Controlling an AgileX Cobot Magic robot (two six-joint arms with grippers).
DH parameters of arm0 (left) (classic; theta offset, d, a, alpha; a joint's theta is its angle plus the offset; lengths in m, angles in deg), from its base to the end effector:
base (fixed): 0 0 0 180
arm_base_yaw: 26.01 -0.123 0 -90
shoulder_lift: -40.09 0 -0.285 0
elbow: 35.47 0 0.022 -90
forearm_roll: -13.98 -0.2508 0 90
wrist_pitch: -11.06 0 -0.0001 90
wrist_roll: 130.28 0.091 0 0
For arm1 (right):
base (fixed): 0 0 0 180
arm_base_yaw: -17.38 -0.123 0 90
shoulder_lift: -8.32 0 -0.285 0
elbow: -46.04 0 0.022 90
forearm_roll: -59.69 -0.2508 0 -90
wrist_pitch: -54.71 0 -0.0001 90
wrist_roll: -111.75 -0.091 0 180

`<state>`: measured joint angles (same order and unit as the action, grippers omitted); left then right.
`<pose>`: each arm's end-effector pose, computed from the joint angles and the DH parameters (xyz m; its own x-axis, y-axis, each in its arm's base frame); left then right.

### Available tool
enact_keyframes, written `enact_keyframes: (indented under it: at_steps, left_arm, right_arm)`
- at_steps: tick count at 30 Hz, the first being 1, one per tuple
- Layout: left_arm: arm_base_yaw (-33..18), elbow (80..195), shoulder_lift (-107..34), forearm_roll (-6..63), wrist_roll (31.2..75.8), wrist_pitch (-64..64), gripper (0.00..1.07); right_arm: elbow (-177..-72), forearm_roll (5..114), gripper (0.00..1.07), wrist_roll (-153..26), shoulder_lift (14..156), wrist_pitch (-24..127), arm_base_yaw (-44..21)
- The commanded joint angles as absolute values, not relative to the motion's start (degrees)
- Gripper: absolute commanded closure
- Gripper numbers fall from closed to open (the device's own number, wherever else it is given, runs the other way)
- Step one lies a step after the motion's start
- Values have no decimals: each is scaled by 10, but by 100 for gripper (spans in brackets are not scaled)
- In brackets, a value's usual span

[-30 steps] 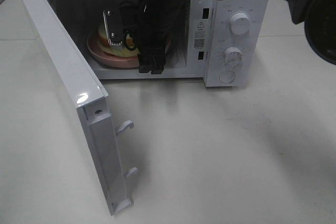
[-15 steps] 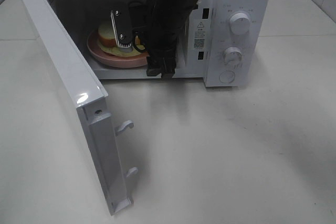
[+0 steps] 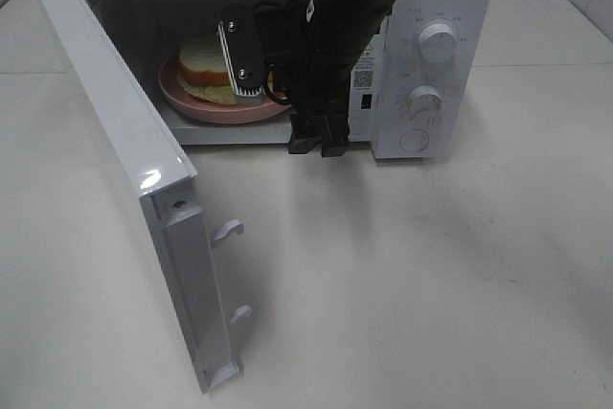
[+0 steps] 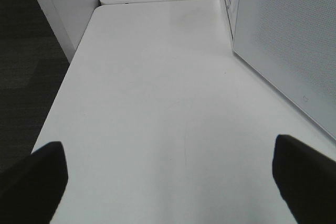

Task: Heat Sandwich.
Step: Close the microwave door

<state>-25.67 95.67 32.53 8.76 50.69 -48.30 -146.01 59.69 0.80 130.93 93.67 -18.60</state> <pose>-0.0040 0.0072 0.2781 -0.4365 0.0658 -0.8973 -0.0370 0.9952 0.0910 0.3579 0.2598 0.2171 0.2993 -0.9368 -0.1814 -0.8614 -0.1835 -0.4737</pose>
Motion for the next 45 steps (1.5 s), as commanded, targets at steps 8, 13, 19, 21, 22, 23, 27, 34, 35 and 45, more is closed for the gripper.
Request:
enact_keyframes:
  at_steps: [8,13,19,21,22,23,27,34,35,45]
  left_arm:
    - [-261,956,341,89,505,-473,2]
    - [-261,956,341,89,505,-473,2]
    - [-261,956,341,89,505,-473,2]
    - [-261,956,341,89,505,-473,2]
    - [-261,956,341,89,505,-473,2]
    - [-261,956,341,89,505,-473,2]
    - [-261,956,341,89,505,-473,2]
    - [-261,956,341,89,505,-473,2]
    - [-261,956,341,89,505,-473,2]
    - [-261,956,341,89,505,-473,2]
  right_arm:
    - [-1355,592,32,-41,1218,932,-195]
    - [-1297,592,32,-61,1165,930,-195]
    - [-1229,592,32,-91,1101,930,-195]
    - [-1196,592,32,-102,1070,929,-195]
    - [-1186,592,32,-108,1059,929,-195]
    - [-1186,592,32,-108,1059,929,-195]
    - [-1139,592,32,-152,1004,929,-195]
    - [-1079,592,32,-221,929,930,-195]
    - [-1070,592,32,-235,920,930,-195]
    - [-1027,592,32,-442,804,973,-195]
